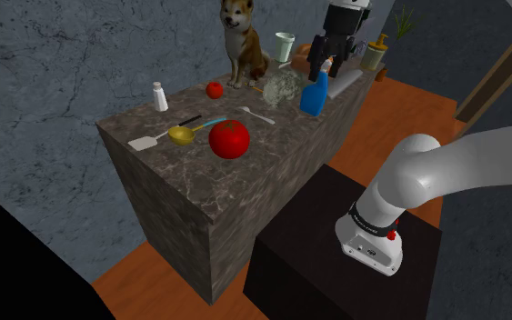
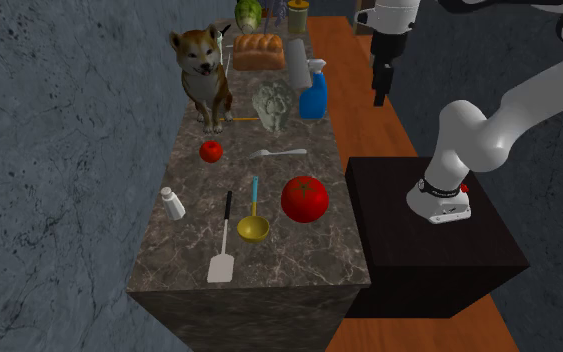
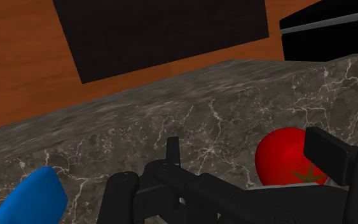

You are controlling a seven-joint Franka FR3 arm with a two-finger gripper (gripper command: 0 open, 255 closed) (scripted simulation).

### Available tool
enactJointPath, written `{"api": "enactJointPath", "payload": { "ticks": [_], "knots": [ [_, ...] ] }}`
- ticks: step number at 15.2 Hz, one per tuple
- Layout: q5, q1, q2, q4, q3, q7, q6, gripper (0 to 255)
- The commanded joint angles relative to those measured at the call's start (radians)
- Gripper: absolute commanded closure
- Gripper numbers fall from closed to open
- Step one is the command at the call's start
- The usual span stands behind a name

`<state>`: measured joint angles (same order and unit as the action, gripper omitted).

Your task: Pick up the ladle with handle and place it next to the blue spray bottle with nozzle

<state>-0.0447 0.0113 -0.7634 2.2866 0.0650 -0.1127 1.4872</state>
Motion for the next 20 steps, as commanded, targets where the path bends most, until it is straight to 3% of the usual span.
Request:
{"api": "enactJointPath", "payload": {
  "ticks": [1, 11, 20],
  "knots": [
    [0.0, 0.0, 0.0, 0.0, 0.0, 0.0, 0.0, 0],
    [-0.163, -0.041, 0.271, 0.017, -0.018, -0.068, 0.276, 0],
    [-0.327, -0.088, 0.571, -0.08, -0.028, -0.076, 0.473, 0]
  ]
}}
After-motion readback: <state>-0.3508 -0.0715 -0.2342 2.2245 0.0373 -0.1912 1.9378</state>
